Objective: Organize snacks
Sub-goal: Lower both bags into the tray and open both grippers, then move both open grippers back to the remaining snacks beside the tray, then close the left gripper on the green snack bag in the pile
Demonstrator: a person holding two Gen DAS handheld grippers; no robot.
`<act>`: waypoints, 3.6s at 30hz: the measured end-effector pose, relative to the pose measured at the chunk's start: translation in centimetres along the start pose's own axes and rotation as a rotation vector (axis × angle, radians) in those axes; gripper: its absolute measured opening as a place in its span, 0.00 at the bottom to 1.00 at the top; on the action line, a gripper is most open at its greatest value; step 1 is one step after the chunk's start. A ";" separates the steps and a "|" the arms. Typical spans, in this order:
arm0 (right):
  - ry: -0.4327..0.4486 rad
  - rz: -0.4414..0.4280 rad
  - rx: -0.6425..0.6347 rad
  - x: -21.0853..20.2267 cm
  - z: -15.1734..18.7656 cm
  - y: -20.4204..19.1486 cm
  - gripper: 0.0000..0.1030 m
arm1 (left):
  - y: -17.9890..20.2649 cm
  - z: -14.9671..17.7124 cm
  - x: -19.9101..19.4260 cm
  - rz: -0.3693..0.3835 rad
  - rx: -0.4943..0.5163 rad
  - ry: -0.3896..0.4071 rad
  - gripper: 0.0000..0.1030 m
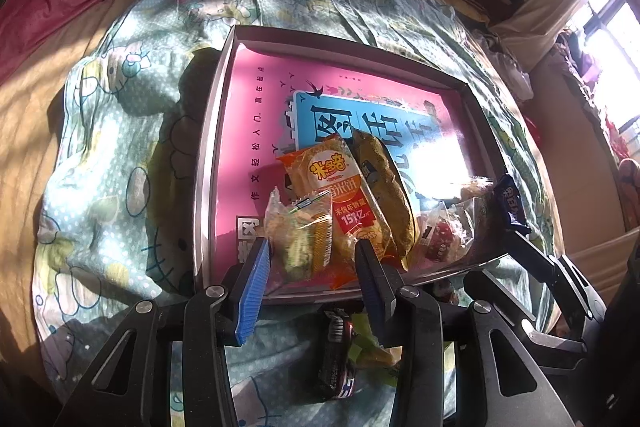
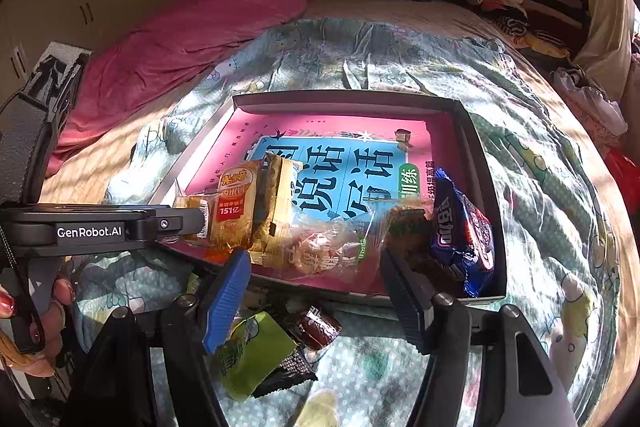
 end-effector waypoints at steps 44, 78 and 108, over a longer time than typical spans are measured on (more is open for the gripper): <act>0.088 0.092 0.055 -4.6 -0.5 2.6 0.76 | 0.8 0.9 -4.6 0.021 0.012 0.078 0.61; 0.047 0.109 0.076 -5.3 3.2 3.5 0.77 | -1.1 4.7 -4.6 -0.027 0.032 0.034 0.61; -0.098 0.079 0.064 -1.8 6.4 2.8 0.77 | -0.5 8.6 -1.3 -0.055 0.108 -0.081 0.61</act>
Point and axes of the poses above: each gripper's, at about its wrist camera, not at the fingertips, and x roughly the way its jaws point, y to its right, z to its underside, the point moved 7 cm from there along x, roughly the way its jaws point, and after that the axes turned 10 degrees about -x, right-handed, at the moved point
